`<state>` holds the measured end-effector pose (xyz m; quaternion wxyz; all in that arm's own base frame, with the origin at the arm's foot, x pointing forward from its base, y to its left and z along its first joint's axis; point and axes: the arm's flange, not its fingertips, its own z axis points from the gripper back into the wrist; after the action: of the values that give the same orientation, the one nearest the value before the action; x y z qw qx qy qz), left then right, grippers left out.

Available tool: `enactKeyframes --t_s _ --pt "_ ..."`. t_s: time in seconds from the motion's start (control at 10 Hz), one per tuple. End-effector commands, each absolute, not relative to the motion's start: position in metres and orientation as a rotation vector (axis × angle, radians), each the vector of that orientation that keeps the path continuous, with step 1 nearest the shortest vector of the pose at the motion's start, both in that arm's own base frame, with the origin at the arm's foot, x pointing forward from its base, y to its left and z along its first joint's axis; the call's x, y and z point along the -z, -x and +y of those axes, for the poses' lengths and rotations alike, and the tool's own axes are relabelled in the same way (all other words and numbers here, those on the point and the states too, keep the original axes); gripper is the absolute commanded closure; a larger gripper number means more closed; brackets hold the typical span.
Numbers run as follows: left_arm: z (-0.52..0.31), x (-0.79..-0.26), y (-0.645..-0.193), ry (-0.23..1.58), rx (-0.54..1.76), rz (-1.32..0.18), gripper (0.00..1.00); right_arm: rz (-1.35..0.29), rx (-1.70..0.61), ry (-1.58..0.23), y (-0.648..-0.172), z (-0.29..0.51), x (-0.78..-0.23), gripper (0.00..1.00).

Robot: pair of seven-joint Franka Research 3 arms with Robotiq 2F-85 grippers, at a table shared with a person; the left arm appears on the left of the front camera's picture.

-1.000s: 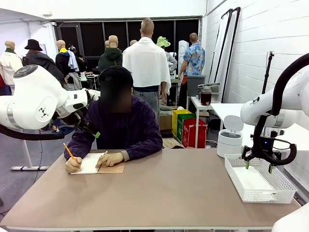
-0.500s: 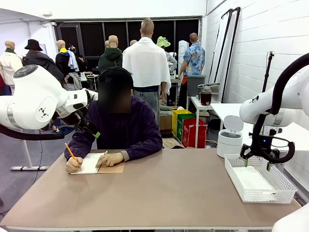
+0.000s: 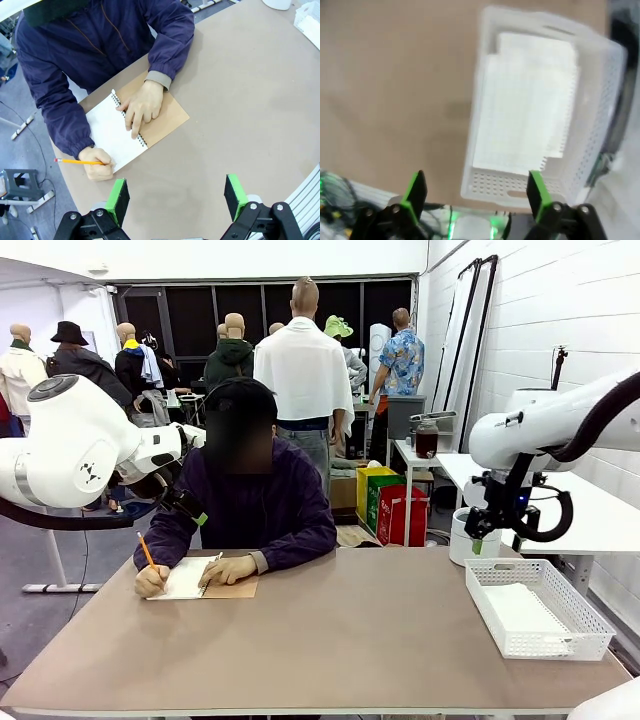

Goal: Sort the paper based on its condition.
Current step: If a person hands you a paper, place it in the Organizing basket , and if it's crumpled, put it in the Trash can.

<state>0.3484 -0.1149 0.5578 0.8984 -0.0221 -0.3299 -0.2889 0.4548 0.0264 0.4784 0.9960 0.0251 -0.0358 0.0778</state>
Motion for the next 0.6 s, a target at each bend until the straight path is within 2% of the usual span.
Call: enactKeyframes --t_s 0.0,0.3,0.4,0.5 --pt "-0.114 -0.558 -0.35 0.049 0.597 -0.687 0.0 -0.164 -0.407 -0.06 -0.44 0.041 -0.465 0.0" --pt "-0.114 -0.558 -0.35 0.049 0.597 -0.687 0.0 -0.224 -0.571 -0.062 -0.433 0.068 -0.465 0.0" --pt "-0.114 -0.558 -0.35 0.049 0.597 -0.687 0.0 -0.224 -0.534 -0.097 -0.436 0.066 -0.466 0.0" --pt "-0.114 -0.558 -0.35 0.049 0.597 -0.687 0.0 -0.189 -0.539 -0.027 -0.436 0.074 -0.474 0.0"
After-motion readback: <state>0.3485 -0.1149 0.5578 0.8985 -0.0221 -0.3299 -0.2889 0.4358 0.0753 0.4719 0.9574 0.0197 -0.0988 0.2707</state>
